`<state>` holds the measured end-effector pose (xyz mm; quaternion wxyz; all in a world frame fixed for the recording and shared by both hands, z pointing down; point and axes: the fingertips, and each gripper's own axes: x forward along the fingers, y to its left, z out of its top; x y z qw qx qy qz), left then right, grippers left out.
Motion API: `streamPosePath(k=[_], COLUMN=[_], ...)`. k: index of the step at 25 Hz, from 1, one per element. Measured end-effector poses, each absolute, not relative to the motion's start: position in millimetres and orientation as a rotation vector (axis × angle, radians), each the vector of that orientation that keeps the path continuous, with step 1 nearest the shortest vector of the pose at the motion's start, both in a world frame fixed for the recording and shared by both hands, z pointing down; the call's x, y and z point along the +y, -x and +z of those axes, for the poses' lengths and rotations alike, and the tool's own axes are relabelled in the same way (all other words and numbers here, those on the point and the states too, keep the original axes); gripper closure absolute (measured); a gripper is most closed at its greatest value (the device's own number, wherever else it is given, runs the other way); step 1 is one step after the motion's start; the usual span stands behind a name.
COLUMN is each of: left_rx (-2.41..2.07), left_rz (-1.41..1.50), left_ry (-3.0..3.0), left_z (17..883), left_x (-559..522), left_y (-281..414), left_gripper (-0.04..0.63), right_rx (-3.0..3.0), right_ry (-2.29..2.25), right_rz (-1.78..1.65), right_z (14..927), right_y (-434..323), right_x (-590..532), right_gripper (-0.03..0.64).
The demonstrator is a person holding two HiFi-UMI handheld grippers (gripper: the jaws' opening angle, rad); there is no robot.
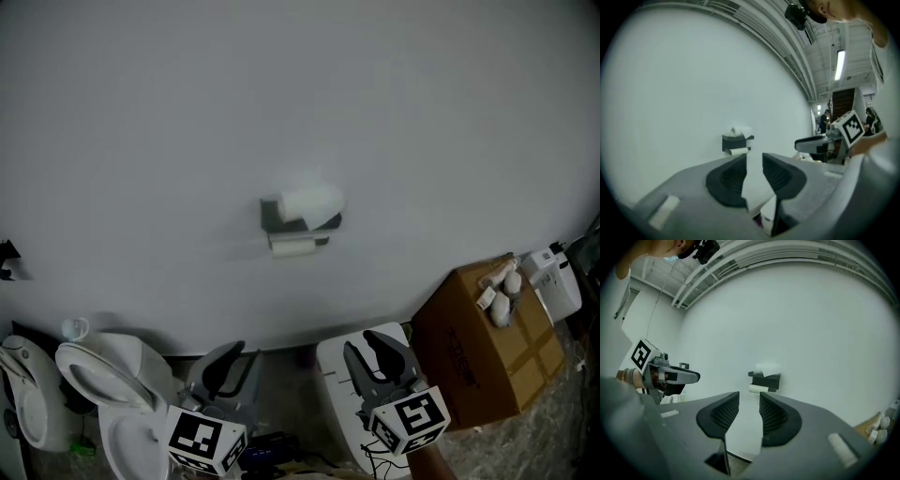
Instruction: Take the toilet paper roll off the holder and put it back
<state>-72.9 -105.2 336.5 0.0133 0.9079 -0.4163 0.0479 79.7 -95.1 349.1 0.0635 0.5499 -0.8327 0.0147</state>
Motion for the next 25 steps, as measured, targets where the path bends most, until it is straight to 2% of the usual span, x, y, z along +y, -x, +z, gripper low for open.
streamPosePath(k=[17,25], left_rx=[-1.249,-1.309], left_rz=[0.149,0.136], left_ry=[-2.853,-2.84], left_z=[334.4,327.0], left_x=[-172.2,-198.0], left_y=[72.9,72.3], left_gripper=[0.5,0.5], right_rx=[-2.536,-2.573], right_ry=[-1.649,-1.583], right_rz=[-0.005,-0.061], right_z=[332.3,316.0], right_y=[-87.5,-96.8], right_x=[-172.2,-220.4], right_gripper=[0.494,0.439])
